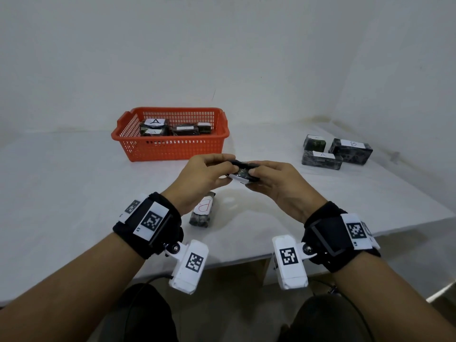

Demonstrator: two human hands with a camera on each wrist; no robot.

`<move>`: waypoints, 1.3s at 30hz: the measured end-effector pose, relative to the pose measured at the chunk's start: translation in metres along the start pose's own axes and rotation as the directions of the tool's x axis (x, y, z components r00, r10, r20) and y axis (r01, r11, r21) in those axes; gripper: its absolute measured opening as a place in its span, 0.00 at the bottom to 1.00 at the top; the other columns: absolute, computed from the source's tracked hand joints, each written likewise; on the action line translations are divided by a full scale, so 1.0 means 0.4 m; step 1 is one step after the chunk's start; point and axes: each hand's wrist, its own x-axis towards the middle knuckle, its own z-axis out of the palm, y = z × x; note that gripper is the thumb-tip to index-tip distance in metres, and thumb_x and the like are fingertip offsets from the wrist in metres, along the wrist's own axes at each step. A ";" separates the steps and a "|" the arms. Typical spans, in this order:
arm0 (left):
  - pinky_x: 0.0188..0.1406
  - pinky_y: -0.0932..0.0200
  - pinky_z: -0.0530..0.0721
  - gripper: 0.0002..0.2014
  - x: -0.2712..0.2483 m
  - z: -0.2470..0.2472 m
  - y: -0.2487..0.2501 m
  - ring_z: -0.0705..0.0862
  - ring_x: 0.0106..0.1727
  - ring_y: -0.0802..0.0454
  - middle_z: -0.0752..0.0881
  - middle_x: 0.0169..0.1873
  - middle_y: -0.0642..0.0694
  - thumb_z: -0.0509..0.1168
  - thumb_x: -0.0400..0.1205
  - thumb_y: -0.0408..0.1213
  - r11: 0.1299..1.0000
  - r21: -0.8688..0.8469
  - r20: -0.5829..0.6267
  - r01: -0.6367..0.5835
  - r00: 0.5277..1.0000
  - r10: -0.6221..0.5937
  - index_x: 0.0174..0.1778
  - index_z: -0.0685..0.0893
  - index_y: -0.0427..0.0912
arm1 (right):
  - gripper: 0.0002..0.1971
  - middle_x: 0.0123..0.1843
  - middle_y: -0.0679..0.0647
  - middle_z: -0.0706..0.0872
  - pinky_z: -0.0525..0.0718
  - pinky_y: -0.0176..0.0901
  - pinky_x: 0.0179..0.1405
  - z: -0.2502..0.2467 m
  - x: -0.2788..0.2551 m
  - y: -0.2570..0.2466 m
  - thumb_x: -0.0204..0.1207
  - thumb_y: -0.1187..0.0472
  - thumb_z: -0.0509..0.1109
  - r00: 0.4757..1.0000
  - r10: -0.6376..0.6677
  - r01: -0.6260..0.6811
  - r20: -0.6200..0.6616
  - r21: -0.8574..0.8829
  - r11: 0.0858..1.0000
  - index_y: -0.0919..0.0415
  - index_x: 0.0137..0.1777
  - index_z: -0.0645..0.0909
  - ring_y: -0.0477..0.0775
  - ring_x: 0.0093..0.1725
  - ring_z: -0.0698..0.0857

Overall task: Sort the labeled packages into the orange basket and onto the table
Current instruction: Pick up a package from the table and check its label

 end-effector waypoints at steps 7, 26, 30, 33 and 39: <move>0.77 0.40 0.81 0.19 -0.007 -0.008 0.002 0.92 0.63 0.47 0.94 0.57 0.42 0.75 0.75 0.41 1.000 0.014 0.059 -0.010 0.998 0.009 0.61 0.92 0.40 | 0.14 0.58 0.65 0.92 0.86 0.52 0.70 -0.010 -0.001 0.002 0.81 0.70 0.73 0.999 -0.039 0.039 -0.005 0.007 0.999 0.72 0.65 0.86 0.55 0.56 0.91; 0.69 0.48 0.88 0.25 -0.004 -0.007 0.002 0.90 0.66 0.42 0.90 0.66 0.36 0.77 0.76 0.27 0.997 -0.037 0.174 -0.064 0.982 0.069 0.71 0.84 0.34 | 0.12 0.51 0.66 0.92 0.92 0.50 0.48 -0.018 -0.007 -0.006 0.80 0.70 0.76 0.998 0.044 -0.041 -0.037 0.066 0.997 0.72 0.62 0.86 0.64 0.49 0.93; 0.67 0.45 0.89 0.17 -0.002 -0.003 -0.007 0.92 0.61 0.42 0.93 0.59 0.37 0.71 0.83 0.24 0.988 0.068 0.025 -0.142 0.990 0.140 0.69 0.87 0.33 | 0.18 0.55 0.67 0.93 0.93 0.58 0.53 -0.015 -0.014 -0.009 0.77 0.73 0.78 0.999 0.009 -0.008 -0.032 0.026 1.000 0.68 0.65 0.84 0.66 0.51 0.94; 0.61 0.56 0.90 0.21 0.000 -0.007 -0.011 0.93 0.60 0.50 0.94 0.57 0.42 0.71 0.79 0.17 0.964 0.149 -0.005 -0.221 0.975 0.224 0.67 0.88 0.35 | 0.16 0.60 0.65 0.92 0.90 0.62 0.64 -0.016 -0.018 -0.016 0.81 0.62 0.76 0.998 0.057 -0.057 0.006 0.044 0.997 0.64 0.67 0.85 0.69 0.56 0.93; 0.62 0.58 0.90 0.24 -0.008 -0.013 -0.001 0.92 0.62 0.48 0.92 0.60 0.38 0.73 0.73 0.10 0.948 0.136 0.107 -0.289 0.955 0.276 0.65 0.86 0.30 | 0.17 0.61 0.72 0.91 0.92 0.50 0.61 -0.014 -0.008 -0.009 0.85 0.58 0.72 0.997 0.077 -0.077 0.003 0.090 0.993 0.72 0.63 0.87 0.65 0.56 0.93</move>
